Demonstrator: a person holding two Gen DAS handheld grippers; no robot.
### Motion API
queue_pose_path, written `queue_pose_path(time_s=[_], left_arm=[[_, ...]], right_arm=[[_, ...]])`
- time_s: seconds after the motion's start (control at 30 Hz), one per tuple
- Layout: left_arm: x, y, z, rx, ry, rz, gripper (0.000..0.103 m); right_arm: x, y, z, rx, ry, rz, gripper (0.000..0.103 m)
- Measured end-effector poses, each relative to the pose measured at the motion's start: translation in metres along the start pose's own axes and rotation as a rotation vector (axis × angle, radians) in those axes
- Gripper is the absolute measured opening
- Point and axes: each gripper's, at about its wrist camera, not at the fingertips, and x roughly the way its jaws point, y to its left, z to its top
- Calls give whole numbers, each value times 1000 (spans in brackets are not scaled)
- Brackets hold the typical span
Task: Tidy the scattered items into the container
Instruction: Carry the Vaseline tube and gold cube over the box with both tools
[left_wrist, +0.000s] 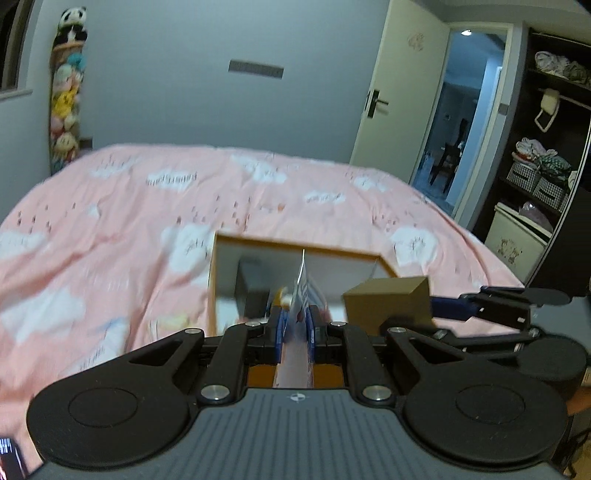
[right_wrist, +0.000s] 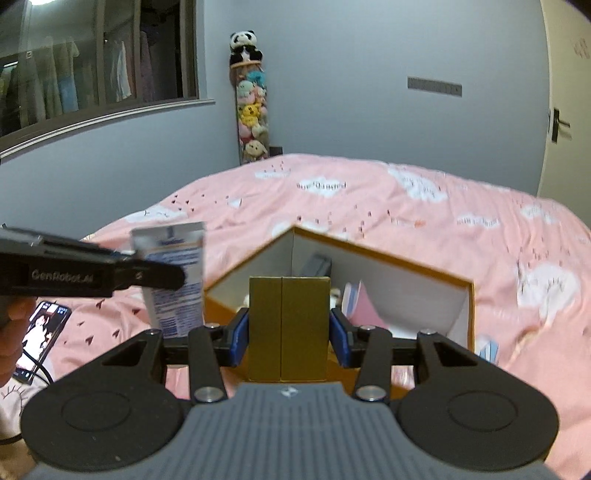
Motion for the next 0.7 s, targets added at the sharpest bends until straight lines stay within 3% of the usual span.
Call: queue_pose_path(time_s=[0.43, 0.7], left_arm=[[64, 7, 27, -17, -97, 149, 14], [106, 12, 21, -5, -70, 194, 14]], right_arm=[[65, -14, 28, 3, -26, -62, 48], [95, -33, 24, 25, 8, -124, 48]])
